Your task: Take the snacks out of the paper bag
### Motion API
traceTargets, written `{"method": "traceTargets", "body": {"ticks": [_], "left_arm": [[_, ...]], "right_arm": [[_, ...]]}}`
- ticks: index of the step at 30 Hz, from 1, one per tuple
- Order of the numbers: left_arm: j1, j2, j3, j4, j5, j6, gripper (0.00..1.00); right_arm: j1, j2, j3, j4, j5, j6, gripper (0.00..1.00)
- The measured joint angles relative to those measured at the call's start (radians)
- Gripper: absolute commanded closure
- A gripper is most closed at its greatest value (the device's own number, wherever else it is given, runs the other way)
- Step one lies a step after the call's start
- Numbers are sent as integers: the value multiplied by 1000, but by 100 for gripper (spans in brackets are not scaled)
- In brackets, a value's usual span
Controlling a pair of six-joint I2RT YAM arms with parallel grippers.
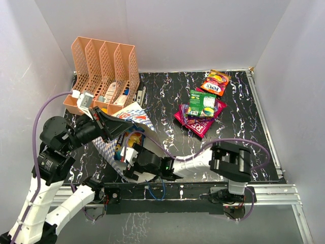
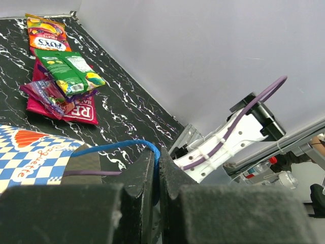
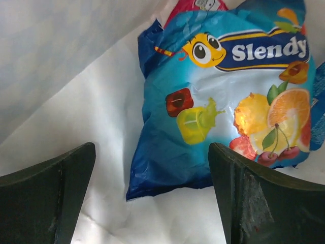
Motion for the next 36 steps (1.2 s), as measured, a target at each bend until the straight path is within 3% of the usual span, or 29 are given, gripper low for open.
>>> {"method": "traceTargets", "body": {"ticks": [10, 16, 25, 36], "left_arm": [[0, -48, -51, 0, 8, -25, 100], [0, -57, -51, -27, 3, -12, 100], [0, -72, -51, -70, -14, 8, 100], [0, -76, -69, -81, -30, 11, 100]], "right_arm": [[0, 184, 87, 70, 238, -13, 3], [-5, 215, 95, 93, 354, 24, 53], [-35, 193, 95, 97, 371, 71, 92], [-45, 21, 87, -39, 360, 72, 93]]}}
